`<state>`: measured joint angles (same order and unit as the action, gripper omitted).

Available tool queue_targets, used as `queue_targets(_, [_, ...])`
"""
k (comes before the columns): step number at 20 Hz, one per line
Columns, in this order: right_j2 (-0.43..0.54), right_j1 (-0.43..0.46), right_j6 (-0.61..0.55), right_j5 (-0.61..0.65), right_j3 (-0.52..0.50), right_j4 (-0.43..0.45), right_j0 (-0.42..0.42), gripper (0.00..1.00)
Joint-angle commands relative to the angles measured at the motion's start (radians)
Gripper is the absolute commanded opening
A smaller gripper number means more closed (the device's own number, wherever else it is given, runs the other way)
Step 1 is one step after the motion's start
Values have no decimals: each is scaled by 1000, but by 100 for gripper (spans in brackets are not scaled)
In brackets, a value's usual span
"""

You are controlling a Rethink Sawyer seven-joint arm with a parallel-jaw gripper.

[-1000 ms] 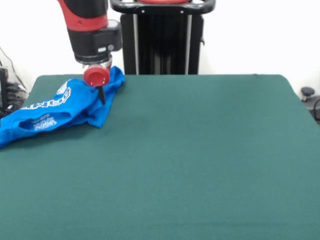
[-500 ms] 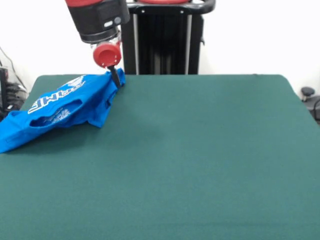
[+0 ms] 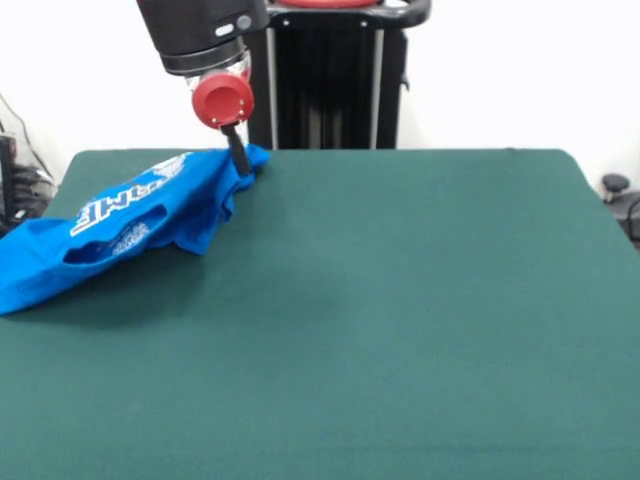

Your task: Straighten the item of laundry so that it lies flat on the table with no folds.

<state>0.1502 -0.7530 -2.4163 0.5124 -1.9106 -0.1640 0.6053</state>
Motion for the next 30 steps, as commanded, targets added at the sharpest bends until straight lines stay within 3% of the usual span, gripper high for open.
queue_targets(1, [245, 65, 40, 51, 25, -89, 1, 0])
queue_targets(7, [201, 66, -57, 79, 49, -81, -101, 0])
queue_targets(12, [258, 14, -109, 144, -6, -176, -137, 0])
queue_targets(16, [289, -4, -79, 131, -23, -200, -151, 0])
queue_targets(21, [322, 64, -33, 59, 6, -196, -154, 0])
queue_targets(27, [133, 182, -102, 1, 152, -100, -282, 0])
queue_targets(30, [158, 256, -86, -108, 148, -129, -263, 0])
